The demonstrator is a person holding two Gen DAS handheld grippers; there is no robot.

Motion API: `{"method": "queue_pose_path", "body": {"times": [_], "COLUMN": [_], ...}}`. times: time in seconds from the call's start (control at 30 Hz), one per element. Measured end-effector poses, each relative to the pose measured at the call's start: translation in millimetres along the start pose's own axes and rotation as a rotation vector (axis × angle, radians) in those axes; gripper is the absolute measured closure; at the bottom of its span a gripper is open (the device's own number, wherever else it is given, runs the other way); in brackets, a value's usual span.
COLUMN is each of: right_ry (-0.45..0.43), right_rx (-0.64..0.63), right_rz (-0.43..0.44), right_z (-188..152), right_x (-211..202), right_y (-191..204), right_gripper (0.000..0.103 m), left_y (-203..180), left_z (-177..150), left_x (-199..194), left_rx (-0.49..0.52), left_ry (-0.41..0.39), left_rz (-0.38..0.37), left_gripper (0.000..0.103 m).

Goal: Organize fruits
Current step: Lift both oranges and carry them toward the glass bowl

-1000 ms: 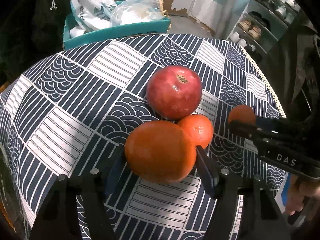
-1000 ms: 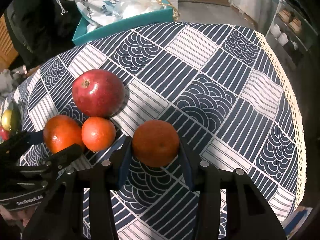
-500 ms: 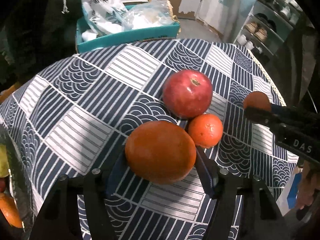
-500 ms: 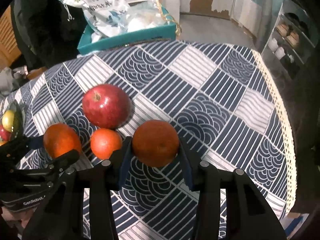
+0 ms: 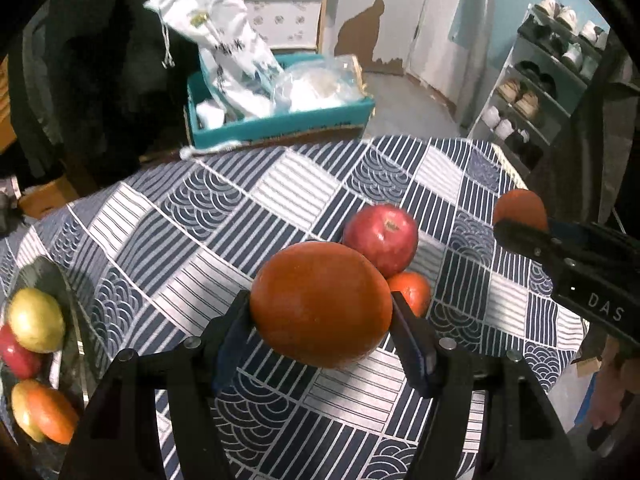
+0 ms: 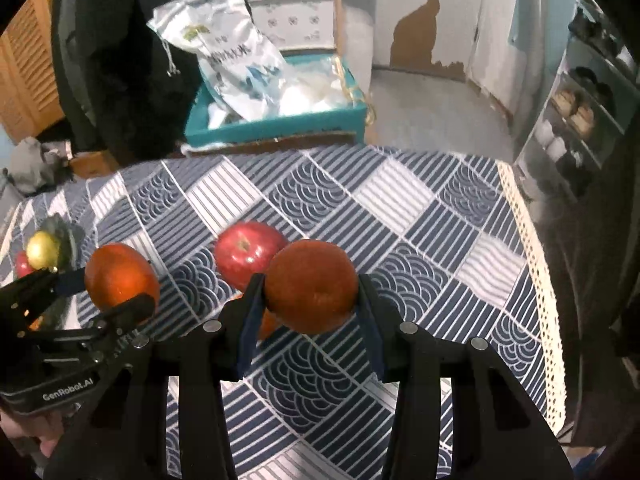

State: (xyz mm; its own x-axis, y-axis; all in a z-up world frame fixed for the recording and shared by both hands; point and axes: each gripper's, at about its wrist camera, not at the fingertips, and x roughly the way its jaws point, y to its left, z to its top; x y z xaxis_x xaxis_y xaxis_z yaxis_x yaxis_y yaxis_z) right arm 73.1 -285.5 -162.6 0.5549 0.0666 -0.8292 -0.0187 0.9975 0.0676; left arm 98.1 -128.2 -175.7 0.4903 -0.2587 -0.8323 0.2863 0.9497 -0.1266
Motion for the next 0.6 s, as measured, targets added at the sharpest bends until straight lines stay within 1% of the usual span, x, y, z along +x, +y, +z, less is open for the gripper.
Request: {"method": "queue_pose_path", "body": {"times": [0.3,0.6], "right_ry": [-0.092,-0.17], "right_rx": [-0.033,-0.038], "right_rz": [0.013,0.042], "right_z": [12,22], "right_x": [-40,-76], "right_y": [13,22], "right_gripper": [0.059,0.059], "left_y": [8,16], "left_z": [12,17], "left_x": [-39,-78], "left_rx": [-0.032,-0.041], "left_ry": [-0.075,-0.152], "left_rz": [-0.002,0.017], "left_gripper": [0.035,0.035]}}
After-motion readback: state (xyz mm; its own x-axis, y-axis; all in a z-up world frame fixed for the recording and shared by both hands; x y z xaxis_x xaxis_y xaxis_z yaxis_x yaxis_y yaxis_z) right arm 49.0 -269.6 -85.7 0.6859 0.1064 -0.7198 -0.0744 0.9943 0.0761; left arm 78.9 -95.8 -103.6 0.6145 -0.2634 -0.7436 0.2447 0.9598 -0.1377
